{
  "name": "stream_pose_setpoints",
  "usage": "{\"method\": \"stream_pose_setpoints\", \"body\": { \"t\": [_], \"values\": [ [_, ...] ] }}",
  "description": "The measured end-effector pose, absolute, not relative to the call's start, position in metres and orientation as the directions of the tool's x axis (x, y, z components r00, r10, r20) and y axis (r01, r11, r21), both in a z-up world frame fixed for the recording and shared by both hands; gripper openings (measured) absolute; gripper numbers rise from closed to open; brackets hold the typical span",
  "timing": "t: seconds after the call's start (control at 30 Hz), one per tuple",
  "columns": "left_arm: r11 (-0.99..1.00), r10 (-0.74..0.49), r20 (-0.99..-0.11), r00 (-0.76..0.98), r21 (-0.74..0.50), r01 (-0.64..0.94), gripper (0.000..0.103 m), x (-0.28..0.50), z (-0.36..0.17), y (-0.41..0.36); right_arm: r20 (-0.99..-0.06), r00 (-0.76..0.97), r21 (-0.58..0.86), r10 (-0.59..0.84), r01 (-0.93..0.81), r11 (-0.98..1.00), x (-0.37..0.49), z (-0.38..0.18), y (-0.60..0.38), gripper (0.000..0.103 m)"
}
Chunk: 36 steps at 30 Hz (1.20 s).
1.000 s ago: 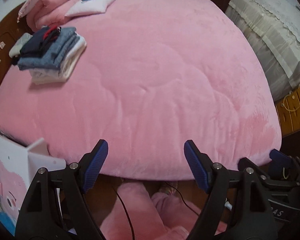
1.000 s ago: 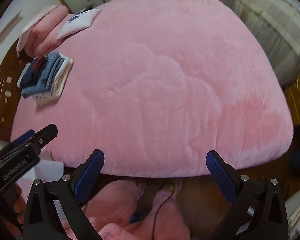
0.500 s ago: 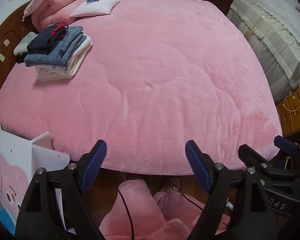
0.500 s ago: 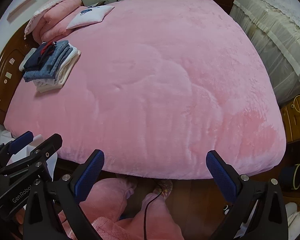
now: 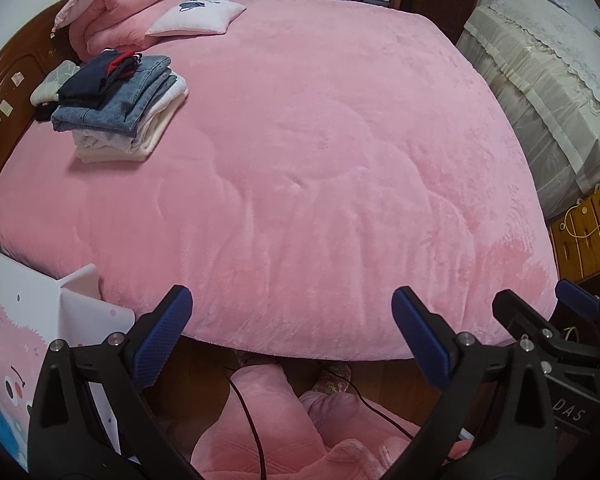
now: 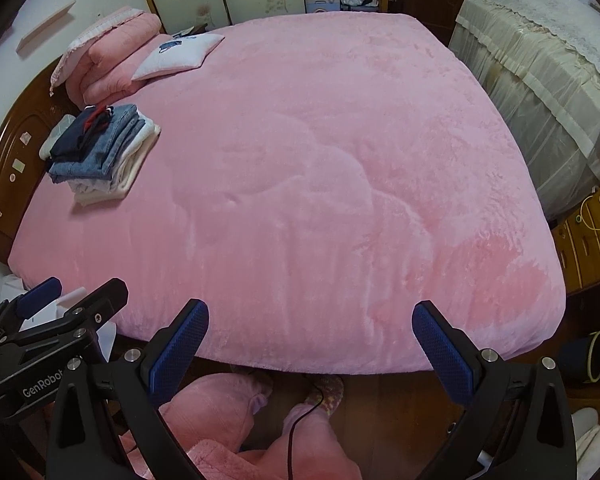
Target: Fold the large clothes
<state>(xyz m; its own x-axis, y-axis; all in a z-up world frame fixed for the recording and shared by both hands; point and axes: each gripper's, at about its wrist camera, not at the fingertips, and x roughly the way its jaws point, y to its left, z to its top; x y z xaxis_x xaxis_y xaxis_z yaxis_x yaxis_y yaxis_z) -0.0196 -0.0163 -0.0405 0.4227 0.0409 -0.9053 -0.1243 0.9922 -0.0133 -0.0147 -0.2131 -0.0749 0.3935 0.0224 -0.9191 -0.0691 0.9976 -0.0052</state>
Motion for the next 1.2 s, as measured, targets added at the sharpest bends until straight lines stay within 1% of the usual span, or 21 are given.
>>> {"method": "stream_pose_setpoints", "body": {
  "t": [0.27,1.2],
  "values": [
    [0.993,0.067,-0.898,0.435,0.016,-0.12,0.099,-0.016,-0.038,-0.024,-0.92,0.391,-0.019,0.006,-0.061,0.998,-0.008,-0.064,-0.218,0.103],
    [0.992,0.078,-0.89,0.45,0.026,-0.12,0.099,-0.015,-0.034,-0.031,-0.917,0.4,-0.024,-0.002,-0.049,0.999,-0.013,-0.057,-0.215,0.103]
  ]
}}
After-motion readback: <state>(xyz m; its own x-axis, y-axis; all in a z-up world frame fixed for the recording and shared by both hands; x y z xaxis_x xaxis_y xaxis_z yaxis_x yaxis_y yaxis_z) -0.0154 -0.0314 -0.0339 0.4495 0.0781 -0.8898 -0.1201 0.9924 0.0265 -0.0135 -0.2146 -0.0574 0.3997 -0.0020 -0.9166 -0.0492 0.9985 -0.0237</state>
